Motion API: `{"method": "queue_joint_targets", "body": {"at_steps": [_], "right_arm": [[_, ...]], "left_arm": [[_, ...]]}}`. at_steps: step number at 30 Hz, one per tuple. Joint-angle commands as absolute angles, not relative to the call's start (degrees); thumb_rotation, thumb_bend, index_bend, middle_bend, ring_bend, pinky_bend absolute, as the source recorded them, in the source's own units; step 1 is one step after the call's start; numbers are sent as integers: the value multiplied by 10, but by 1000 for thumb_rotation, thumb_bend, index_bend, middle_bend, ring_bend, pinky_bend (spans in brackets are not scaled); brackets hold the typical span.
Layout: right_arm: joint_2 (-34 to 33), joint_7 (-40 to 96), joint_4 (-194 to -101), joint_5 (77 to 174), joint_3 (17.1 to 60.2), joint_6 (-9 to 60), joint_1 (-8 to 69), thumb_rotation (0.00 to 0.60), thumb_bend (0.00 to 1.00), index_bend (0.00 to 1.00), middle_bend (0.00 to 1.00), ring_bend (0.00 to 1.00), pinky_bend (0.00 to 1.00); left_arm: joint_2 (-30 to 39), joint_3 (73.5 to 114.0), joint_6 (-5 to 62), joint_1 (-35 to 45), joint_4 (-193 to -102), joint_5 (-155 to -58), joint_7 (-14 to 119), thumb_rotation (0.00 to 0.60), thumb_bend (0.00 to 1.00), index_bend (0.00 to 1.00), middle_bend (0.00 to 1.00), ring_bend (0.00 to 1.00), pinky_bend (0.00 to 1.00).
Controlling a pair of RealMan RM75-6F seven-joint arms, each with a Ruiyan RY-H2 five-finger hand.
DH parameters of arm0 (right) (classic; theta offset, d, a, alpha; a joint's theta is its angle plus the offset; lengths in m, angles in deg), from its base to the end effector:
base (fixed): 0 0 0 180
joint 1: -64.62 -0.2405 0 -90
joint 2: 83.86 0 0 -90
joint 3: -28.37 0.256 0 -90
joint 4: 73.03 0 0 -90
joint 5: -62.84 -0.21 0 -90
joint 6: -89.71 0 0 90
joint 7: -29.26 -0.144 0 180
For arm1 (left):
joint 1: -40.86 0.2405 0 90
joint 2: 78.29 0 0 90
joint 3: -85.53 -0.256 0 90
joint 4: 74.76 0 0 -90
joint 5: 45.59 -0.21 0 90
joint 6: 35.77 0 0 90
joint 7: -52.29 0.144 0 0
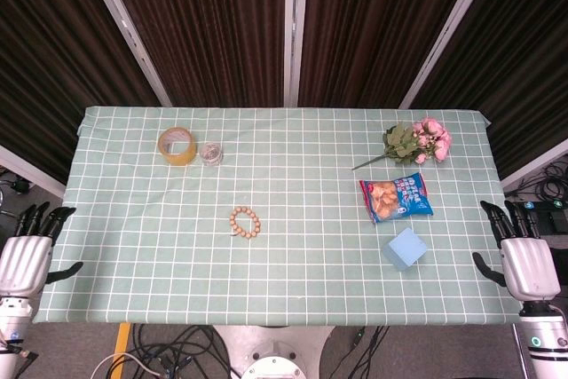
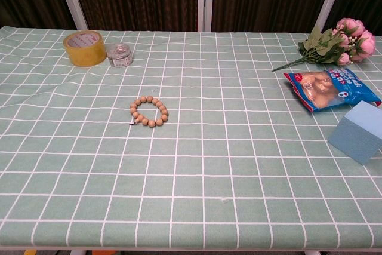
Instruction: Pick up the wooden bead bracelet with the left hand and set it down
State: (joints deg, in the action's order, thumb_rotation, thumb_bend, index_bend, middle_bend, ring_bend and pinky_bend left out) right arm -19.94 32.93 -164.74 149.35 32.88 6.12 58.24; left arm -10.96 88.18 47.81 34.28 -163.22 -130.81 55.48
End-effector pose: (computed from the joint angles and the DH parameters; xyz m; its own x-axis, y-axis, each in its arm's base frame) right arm -0.3061 -0.1954 0.1614 0.4651 0.0151 0.8852 -0.8842 -0.0424 0.4653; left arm -0.3174 0.1905 0.1441 0.4557 0.0179 0.8900 0.8901 -0.0214 -0.4553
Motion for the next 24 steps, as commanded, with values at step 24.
{"method": "queue_joint_targets", "body": {"at_steps": [24], "right_arm": [[-224,324,-1667,1518,332,20,592,600,202,0,128,0,0]], "left_arm": [[-84,913,371,138,-1600,-1493,489,600,47,320,342,132,86]]}}
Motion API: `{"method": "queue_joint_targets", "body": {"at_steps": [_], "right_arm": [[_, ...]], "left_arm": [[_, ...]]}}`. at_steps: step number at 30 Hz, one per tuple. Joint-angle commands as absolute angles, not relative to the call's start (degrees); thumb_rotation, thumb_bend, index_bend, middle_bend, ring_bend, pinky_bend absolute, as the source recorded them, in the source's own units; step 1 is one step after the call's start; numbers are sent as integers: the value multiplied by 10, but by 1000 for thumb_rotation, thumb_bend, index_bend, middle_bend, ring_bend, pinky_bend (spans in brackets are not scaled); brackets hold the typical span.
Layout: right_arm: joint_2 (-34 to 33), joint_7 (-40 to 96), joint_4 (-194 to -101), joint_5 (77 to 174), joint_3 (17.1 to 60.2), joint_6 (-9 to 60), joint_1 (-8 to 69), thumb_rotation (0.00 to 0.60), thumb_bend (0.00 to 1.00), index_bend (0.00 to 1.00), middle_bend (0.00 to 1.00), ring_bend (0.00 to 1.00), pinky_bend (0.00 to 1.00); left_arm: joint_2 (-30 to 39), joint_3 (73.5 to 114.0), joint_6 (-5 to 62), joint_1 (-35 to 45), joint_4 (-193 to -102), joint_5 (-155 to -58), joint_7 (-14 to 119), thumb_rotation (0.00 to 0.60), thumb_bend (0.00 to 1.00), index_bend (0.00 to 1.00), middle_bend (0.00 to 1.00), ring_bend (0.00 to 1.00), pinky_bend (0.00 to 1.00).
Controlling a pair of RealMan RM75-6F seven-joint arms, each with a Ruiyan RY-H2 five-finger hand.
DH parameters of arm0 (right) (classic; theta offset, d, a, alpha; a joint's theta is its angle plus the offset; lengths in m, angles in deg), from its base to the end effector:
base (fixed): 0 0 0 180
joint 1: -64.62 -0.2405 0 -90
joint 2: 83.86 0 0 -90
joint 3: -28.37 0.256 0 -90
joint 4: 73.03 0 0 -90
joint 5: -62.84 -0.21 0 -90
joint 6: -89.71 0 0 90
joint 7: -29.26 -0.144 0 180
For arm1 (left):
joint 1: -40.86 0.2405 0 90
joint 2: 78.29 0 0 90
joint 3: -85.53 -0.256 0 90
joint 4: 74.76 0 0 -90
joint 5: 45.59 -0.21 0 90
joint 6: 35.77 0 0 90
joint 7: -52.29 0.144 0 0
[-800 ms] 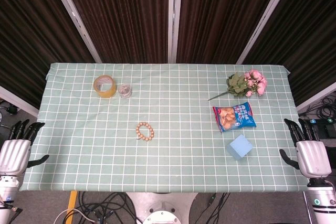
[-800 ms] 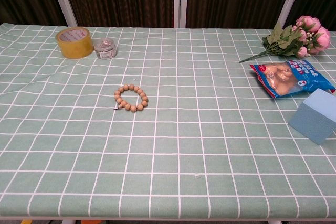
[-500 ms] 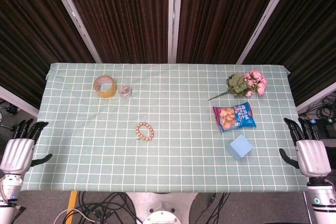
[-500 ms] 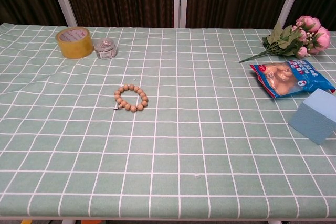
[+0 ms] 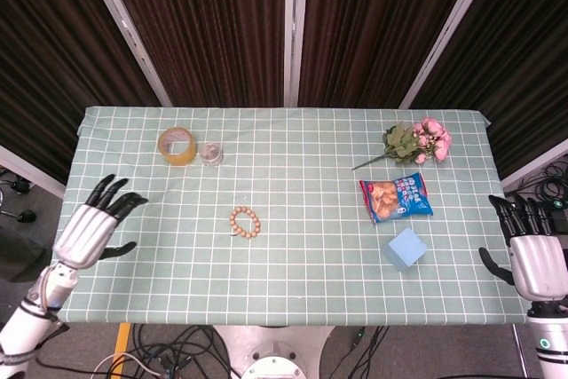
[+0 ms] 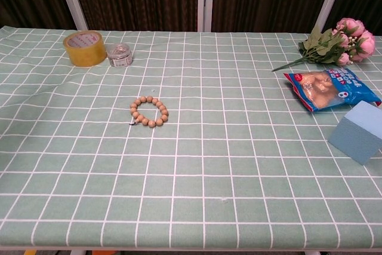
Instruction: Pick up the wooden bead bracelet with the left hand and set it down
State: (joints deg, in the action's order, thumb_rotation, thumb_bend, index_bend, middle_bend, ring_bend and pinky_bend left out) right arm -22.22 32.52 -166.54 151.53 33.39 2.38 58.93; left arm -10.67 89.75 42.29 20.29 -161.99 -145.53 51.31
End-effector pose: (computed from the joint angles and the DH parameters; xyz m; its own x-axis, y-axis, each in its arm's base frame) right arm -0.2953 -0.1924 0.1786 0.4636 0.0862 0.8818 -0.8803 -0.0679 0.4695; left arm -0.2377 0.2559 0.1206 0.4569 -0.0280 0.8891 0.7790 -0.4700 -0.4151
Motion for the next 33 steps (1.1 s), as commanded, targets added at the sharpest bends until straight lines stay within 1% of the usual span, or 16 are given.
{"method": "queue_joint_targets", "body": {"at_steps": [1,4,8,12,17,22,25,33], "right_arm": [[-226,324,-1668,1519,331,17,594,600,203,0,127,0,0],[-231,327,-1673,1521,329,10,599,600,202,0,127,0,0],[-235,330,-1678,1520,328,2,606,600,202,0,127,0,0],[-235,329,-1679,1518,326,3,608,600,202,0,127,0,0],[-233,328,-1679,1515,327,9,606,600,202,0,128,0,0],[-232,326,-1679,1511,330,18,601,600,202,0,127,0,0],[-231,326,-1677,1512,331,19,598,600,201,0,127,0,0],[-224,322,-1670,1501,333,27,597,600,200,0,126,0,0]], "left_arm": [[-76,915,355,121,-1595,-1497,487,600,56,329,348,132,87],[-48,926,304,74,-1577,-1492,496,600,66,343,351,132,88],[-4,935,243,29,-1555,-1471,534,600,77,343,364,132,89],[51,927,208,-1,-1518,-1461,556,600,101,355,379,108,83],[104,917,184,-22,-1470,-1446,578,600,122,368,388,83,44],[149,912,166,-36,-1425,-1424,593,600,124,381,398,83,36],[166,903,152,-44,-1401,-1418,610,600,124,395,410,83,31],[196,893,150,-53,-1357,-1402,603,600,123,434,447,101,28]]}}
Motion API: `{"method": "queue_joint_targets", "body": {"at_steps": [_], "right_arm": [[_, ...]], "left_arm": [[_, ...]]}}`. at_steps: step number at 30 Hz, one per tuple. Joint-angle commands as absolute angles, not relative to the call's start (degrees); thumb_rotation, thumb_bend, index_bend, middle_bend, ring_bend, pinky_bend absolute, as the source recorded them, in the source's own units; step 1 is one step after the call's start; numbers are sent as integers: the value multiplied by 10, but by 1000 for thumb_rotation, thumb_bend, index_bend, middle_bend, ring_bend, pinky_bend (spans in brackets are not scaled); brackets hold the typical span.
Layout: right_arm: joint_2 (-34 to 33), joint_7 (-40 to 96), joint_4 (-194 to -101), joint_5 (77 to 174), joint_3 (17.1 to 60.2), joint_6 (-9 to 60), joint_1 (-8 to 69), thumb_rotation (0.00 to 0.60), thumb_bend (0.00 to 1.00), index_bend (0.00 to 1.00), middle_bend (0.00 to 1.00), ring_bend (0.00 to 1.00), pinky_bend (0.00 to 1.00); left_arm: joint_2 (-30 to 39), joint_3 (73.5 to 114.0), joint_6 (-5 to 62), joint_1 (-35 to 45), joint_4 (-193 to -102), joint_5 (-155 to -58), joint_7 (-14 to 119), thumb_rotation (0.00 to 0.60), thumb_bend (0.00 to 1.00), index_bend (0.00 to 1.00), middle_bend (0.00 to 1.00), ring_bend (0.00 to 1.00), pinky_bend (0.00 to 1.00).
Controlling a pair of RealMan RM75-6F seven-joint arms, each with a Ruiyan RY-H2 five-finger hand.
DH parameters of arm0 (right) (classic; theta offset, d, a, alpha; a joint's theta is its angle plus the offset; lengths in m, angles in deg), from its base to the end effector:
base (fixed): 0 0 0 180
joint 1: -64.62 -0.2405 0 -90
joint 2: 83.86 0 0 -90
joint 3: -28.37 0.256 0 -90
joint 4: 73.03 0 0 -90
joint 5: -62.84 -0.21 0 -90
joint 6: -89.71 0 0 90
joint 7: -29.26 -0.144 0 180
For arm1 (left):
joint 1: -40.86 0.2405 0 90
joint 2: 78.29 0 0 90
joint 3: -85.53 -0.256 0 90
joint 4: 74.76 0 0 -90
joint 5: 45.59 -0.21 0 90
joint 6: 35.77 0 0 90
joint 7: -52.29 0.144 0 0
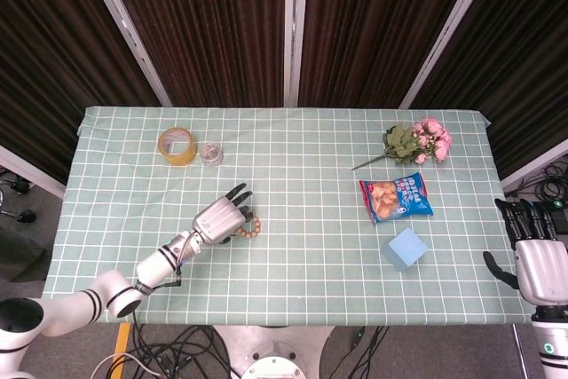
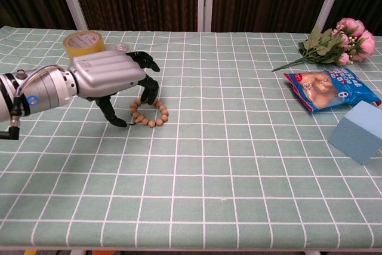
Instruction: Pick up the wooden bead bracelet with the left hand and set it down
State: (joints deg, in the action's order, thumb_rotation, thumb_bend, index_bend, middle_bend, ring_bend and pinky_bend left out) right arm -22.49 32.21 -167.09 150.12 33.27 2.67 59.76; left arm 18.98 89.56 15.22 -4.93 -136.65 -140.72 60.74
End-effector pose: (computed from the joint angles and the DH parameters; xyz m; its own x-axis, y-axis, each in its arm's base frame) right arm -0.3002 -0.1878 0.1797 0.4554 0.0703 0.8875 -0.8882 -0.0324 0.4583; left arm -0.1526 0.3435 -0.0680 0.7233 0.0660 0.6873 0.5084 -0.7244 -0.4655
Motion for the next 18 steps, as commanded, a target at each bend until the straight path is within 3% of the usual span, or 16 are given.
{"method": "queue_joint_targets", "body": {"at_steps": [1,18], "right_arm": [[-224,322,-1670,1501,333,28,596,600,201,0,126,0,0],[-218,321,-1663,1492,338,34,593,600,200,0,126,0,0]], "left_arm": [[199,892,149,-55,-1350,-1399,604,600,123,436,448,102,27],[233,867,153,-67,-1299,-1391,616,600,124,486,458,109,23]]}}
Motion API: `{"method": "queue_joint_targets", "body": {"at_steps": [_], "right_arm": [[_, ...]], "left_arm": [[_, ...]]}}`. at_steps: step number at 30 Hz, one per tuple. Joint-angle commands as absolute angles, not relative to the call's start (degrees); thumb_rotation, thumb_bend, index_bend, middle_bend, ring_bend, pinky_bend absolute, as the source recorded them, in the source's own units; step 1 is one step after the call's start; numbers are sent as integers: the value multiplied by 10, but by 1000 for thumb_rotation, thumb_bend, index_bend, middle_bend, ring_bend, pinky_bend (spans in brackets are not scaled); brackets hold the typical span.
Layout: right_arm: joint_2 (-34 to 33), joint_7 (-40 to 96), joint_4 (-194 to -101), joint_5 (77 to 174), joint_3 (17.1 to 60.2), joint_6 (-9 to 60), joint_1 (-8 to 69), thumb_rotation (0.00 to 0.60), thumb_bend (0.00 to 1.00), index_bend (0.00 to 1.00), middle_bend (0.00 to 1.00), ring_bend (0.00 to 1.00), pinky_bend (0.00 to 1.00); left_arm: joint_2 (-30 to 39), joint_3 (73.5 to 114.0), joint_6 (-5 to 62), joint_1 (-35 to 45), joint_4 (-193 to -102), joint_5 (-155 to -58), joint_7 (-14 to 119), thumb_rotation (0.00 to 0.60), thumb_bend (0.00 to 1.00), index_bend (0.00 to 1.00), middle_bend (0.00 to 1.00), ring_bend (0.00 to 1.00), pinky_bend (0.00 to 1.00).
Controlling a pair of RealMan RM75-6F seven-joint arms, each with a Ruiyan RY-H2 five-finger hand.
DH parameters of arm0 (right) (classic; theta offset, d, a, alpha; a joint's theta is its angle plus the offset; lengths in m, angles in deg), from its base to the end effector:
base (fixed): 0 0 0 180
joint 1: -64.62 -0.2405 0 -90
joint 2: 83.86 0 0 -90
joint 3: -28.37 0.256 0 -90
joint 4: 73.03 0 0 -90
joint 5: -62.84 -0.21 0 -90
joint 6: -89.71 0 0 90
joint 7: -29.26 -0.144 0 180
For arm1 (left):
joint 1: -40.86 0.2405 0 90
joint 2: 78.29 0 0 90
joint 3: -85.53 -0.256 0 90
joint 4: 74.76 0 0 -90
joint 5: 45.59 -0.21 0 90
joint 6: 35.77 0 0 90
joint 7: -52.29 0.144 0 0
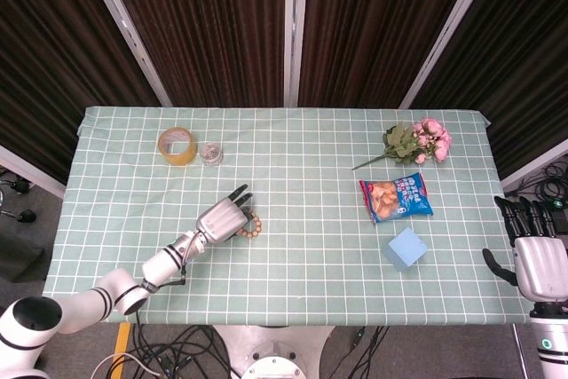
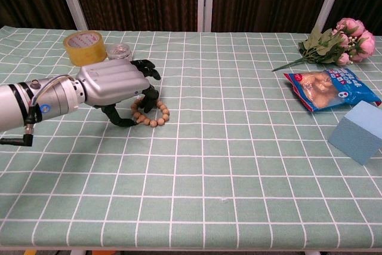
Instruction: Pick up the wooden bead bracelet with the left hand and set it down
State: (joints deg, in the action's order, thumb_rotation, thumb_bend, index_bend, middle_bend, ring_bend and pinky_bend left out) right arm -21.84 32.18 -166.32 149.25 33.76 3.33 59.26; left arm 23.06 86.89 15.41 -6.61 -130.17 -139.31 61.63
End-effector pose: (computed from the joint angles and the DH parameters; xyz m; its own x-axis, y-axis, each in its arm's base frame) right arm -0.3023 -0.1925 0.1781 0.4552 0.0707 0.8876 -0.8887 -0.0247 0.4577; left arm -0.1587 0.3474 -0.0860 0.7666 0.0434 0.6406 0.4638 -0.7273 -0.5058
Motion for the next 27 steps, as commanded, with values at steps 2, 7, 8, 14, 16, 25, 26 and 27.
{"method": "queue_joint_targets", "body": {"at_steps": [2,7,8,14,16,25,26,27], "right_arm": [[-218,322,-1662,1490,338,35,592,600,200,0,125,0,0],[-216,321,-1661,1489,339,37,591,600,201,0,126,0,0],[-216,321,-1661,1488,339,38,590,600,200,0,125,0,0],[-216,321,-1662,1488,340,35,591,600,200,0,125,0,0],[-216,321,-1663,1489,340,33,592,600,200,0,125,0,0],[-218,321,-1669,1497,339,21,596,600,199,0,125,0,0],[-218,321,-1669,1498,339,20,596,600,198,0,125,0,0],[-218,321,-1669,1500,339,19,597,600,198,0,125,0,0]], "left_arm": [[235,864,151,-67,-1294,-1389,616,600,123,486,460,113,24],[241,861,154,-65,-1287,-1383,601,600,137,506,489,151,32],[242,860,156,-65,-1286,-1382,594,600,152,519,501,164,34],[246,860,178,-56,-1283,-1375,519,600,261,586,566,233,63],[246,861,190,-49,-1282,-1371,486,600,276,590,570,237,67],[224,879,235,-11,-1297,-1336,245,600,345,589,576,253,91],[220,882,234,-8,-1303,-1332,219,600,351,590,579,256,92],[214,884,233,-5,-1310,-1327,191,600,355,590,582,258,93]]}}
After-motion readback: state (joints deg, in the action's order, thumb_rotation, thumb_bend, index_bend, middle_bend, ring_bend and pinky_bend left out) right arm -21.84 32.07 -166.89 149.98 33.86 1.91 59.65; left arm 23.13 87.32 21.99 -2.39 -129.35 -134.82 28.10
